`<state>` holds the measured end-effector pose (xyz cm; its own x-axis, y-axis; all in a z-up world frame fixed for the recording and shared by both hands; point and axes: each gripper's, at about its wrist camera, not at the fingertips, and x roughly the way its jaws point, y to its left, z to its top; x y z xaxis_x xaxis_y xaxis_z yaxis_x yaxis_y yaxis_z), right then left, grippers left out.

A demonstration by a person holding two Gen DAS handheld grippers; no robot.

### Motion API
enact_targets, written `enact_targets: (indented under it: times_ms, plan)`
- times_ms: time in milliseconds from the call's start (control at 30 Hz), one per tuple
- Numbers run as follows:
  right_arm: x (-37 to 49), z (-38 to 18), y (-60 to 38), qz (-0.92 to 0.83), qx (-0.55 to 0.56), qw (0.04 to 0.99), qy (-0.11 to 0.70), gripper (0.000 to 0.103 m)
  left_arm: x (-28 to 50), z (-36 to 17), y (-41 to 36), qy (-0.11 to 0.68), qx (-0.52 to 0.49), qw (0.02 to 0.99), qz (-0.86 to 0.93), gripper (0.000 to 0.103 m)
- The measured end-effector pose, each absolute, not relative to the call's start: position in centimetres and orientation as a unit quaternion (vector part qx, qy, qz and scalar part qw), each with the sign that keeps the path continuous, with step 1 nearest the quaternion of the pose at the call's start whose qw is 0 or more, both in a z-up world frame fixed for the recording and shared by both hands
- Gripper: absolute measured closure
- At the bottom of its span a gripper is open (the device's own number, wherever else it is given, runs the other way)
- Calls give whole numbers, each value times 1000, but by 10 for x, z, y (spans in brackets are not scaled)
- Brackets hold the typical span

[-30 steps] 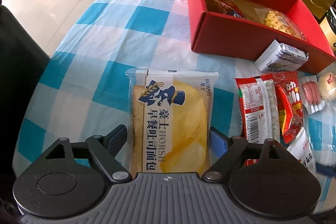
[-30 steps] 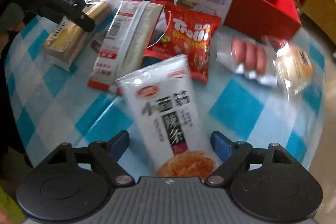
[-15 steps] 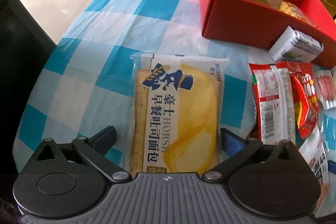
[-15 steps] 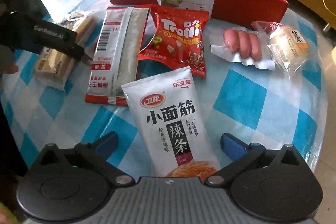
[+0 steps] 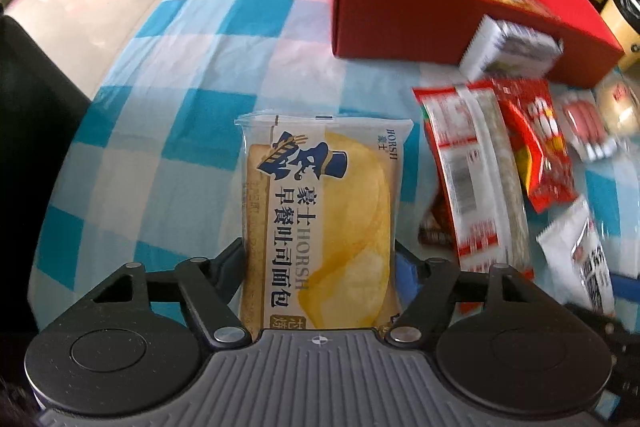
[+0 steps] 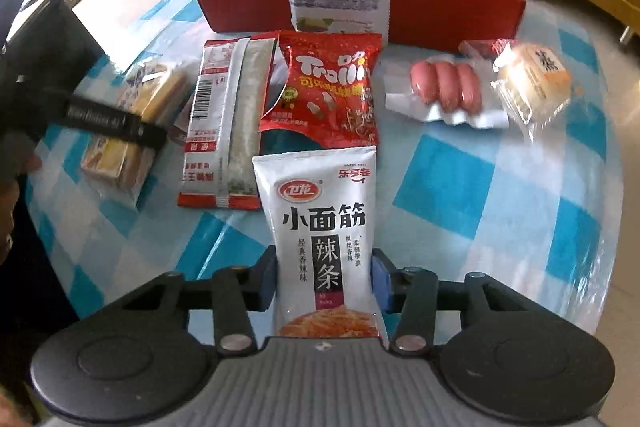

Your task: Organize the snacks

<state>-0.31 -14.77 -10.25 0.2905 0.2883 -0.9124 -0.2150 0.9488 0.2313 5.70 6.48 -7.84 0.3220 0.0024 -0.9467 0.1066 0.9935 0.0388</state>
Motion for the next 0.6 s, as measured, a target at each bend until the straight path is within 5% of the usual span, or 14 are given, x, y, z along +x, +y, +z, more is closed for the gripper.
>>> enact_targets:
  times_ms: [133, 400, 600]
  plan:
    - [-3, -105, -140, 160, 30, 801, 576, 58, 53, -80, 62, 578, 61, 813, -33, 22]
    - [-1, -106, -125, 152, -12, 816, 558, 54, 56, -87, 58, 565, 84, 821, -4, 0]
    - [-4, -102, -114, 153, -47, 826, 540, 51, 61, -91, 72, 579, 45, 814, -4, 0]
